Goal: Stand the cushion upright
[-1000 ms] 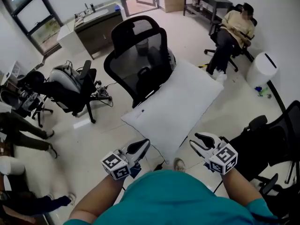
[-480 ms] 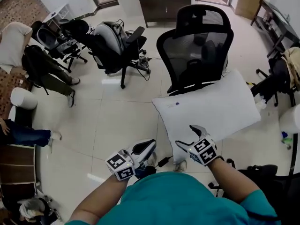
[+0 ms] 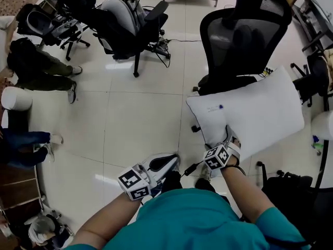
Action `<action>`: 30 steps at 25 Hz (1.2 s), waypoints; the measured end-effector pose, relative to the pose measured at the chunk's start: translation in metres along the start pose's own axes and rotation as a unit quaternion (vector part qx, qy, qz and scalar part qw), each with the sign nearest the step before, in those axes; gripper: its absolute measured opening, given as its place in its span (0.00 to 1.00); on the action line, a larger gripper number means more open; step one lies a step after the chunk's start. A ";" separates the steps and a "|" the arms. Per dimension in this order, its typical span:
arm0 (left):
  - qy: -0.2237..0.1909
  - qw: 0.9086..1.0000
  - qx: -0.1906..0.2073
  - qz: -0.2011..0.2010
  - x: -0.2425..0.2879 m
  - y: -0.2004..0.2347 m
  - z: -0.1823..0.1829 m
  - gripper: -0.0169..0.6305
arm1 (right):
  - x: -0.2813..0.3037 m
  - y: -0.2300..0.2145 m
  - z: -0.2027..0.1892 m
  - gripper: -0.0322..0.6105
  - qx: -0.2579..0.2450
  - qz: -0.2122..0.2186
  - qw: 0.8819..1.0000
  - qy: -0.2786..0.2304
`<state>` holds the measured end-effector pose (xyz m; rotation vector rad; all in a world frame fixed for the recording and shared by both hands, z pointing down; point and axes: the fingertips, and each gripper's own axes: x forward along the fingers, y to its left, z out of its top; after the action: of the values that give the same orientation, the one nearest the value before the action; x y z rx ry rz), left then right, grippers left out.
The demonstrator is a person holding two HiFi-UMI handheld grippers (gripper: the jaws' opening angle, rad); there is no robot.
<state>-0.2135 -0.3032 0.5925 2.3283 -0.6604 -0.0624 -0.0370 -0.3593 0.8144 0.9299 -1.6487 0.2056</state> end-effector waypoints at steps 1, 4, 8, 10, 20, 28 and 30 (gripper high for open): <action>0.002 1.000 -0.006 -0.001 -0.004 0.006 -0.001 0.05 | 0.006 -0.001 -0.003 0.97 -0.008 -0.011 1.000 0.008; 0.006 1.000 -0.022 -0.002 -0.016 0.022 -0.008 0.05 | 0.018 -0.003 -0.009 0.95 -0.014 -0.030 0.999 0.023; 0.008 0.999 -0.033 -0.006 -0.025 0.034 -0.010 0.05 | 0.013 -0.017 -0.014 0.52 0.037 0.007 0.999 0.025; 0.004 0.999 -0.035 -0.011 -0.025 0.037 -0.007 0.05 | 0.000 -0.027 -0.008 0.33 0.086 0.048 0.995 0.009; -0.015 0.997 -0.006 -0.078 -0.012 0.010 0.026 0.05 | -0.137 -0.086 0.004 0.11 0.215 0.191 0.954 -0.090; 0.003 0.984 0.041 -0.175 0.038 -0.033 0.048 0.05 | -0.259 -0.181 -0.017 0.10 0.175 0.164 0.957 -0.164; 0.010 0.978 0.057 -0.202 0.056 -0.054 0.054 0.05 | -0.295 -0.213 -0.030 0.10 0.162 0.142 0.960 -0.178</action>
<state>-0.1529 -0.3299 0.5252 2.5380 -0.1739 -0.1891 0.1301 -0.3485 0.4893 1.0130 -2.1268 0.5427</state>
